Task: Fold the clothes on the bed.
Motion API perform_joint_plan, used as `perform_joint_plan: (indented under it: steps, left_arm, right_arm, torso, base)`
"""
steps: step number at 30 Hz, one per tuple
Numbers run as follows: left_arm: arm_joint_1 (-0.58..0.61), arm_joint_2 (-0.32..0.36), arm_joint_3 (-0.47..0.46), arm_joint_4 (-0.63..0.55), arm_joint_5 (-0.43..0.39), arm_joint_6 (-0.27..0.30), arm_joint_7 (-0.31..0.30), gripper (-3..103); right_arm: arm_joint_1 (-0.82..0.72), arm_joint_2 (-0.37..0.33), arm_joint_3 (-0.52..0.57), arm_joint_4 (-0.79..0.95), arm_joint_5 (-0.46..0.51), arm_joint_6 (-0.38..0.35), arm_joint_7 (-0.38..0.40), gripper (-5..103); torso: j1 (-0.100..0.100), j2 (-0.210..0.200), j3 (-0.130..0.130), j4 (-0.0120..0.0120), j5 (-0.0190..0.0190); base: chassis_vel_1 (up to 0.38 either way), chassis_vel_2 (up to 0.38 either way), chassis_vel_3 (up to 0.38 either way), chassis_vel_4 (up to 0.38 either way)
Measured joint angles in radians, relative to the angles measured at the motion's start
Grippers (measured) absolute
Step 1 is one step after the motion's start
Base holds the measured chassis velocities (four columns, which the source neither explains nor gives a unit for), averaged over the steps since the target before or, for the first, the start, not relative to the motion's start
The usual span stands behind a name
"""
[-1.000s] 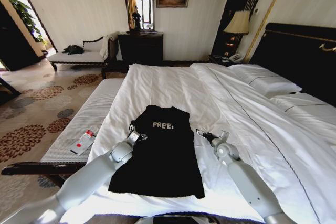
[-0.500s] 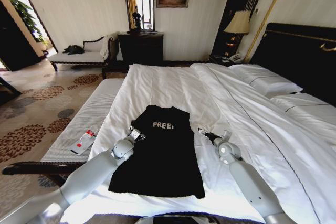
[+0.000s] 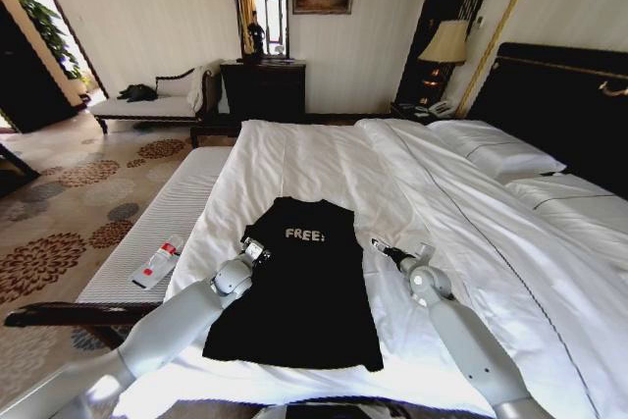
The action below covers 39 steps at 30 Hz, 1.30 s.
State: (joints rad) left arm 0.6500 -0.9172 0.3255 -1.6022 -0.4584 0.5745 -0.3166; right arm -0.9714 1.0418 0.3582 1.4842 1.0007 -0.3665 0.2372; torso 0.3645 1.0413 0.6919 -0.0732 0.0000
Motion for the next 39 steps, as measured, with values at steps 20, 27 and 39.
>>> perform_joint_plan:
  steps: [20,27,39]
  left_arm:
    - [-0.005,-0.005,-0.007,0.014,-0.017,-0.002,-0.006,0]
    - [-0.018,-0.007,-0.058,0.01,-0.076,-0.002,-0.031,0]
    - [-0.075,0.0,-0.204,0.023,-0.259,0.01,-0.076,0]
  right_arm:
    - [-0.014,-0.006,0.022,0.017,0.01,-0.002,0.007,100]
    - [-0.024,-0.008,0.031,0.028,0.01,-0.002,0.007,100]
    - [-0.037,-0.003,0.041,0.046,0.01,-0.002,0.007,100]
  torso:
    - [0.0,0.0,0.0,0.0,0.0]
    - [0.0,0.0,0.0,0.0,0.0]
    - [0.0,0.0,0.0,0.0001,-0.0001]
  base:
    - [0.0,0.0,0.0,0.0]
    - [0.0,0.0,0.0,0.0]
    - [0.0,0.0,0.0,0.0]
